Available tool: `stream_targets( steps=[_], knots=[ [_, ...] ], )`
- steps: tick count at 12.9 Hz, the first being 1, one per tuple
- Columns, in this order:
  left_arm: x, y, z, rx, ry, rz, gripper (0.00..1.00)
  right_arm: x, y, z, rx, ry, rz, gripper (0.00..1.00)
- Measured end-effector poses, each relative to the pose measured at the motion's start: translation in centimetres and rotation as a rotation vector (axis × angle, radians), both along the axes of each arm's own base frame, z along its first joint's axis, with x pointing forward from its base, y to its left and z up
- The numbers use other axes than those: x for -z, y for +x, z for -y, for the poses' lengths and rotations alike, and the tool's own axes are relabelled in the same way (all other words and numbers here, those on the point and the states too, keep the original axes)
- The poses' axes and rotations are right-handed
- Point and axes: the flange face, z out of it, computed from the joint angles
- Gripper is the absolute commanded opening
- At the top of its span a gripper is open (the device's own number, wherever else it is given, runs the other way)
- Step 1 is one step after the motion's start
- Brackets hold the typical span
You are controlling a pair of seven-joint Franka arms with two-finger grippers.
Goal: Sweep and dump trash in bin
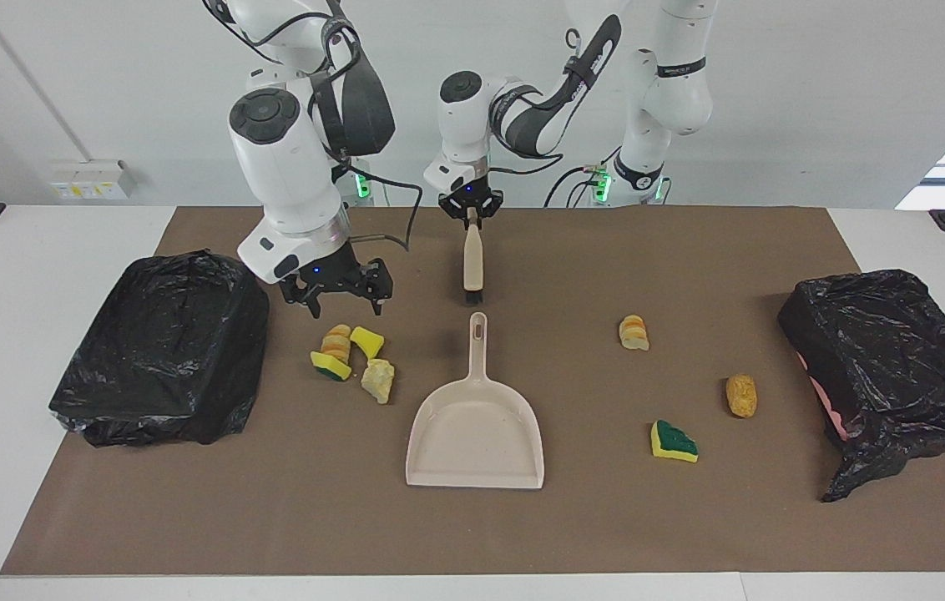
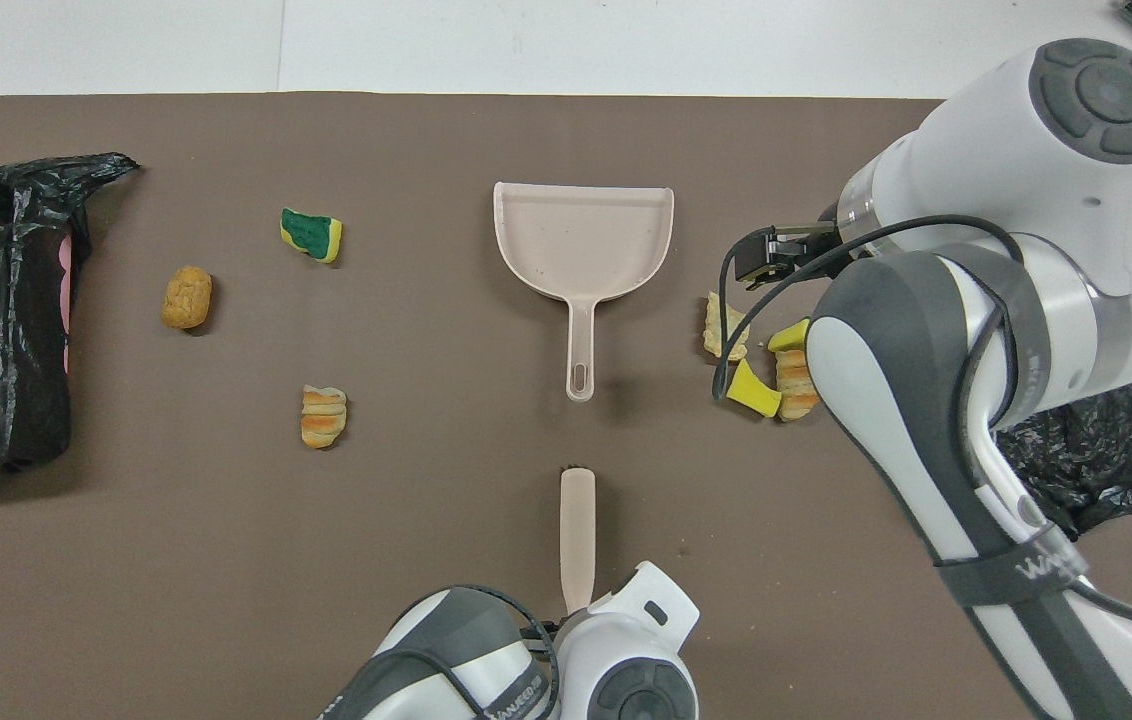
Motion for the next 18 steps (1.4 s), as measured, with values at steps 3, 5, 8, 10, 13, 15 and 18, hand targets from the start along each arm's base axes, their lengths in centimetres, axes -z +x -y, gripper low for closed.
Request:
stream_targets(
  steps=[3, 5, 8, 10, 13, 15, 18],
  knots=[
    [-3.0, 6.9, -6.3, 0.042, 0.060, -0.034, 0.00, 1.4, -0.3, -2.8, 0.008, 0.010, -0.028, 1.00],
    [-4.4, 13.0, -12.3, 0.054, 0.051, -0.031, 0.00, 3.5, 0.1, -4.9, 0.011, 0.010, -0.023, 1.00],
    [-5.9, 19.5, -20.9, 0.036, 0.037, -0.014, 0.00, 7.4, 1.5, -7.6, 0.028, 0.017, 0.008, 1.00],
    [-6.0, 22.0, -25.6, 0.053, 0.052, -0.006, 0.00, 9.6, 1.9, -9.3, 0.013, 0.018, 0.018, 1.00],
    [-6.0, 25.7, -32.3, 0.035, 0.053, 0.029, 0.00, 12.8, 1.3, -13.3, -0.032, 0.017, 0.021, 1.00],
    [-6.0, 27.9, -36.7, 0.053, 0.051, 0.036, 0.00, 13.8, 0.2, -16.1, -0.060, 0.016, 0.020, 1.00],
    [-5.7, 29.7, -43.3, 0.101, 0.046, 0.055, 0.00, 14.6, -1.6, -18.8, -0.098, 0.010, 0.005, 1.00]
  ],
)
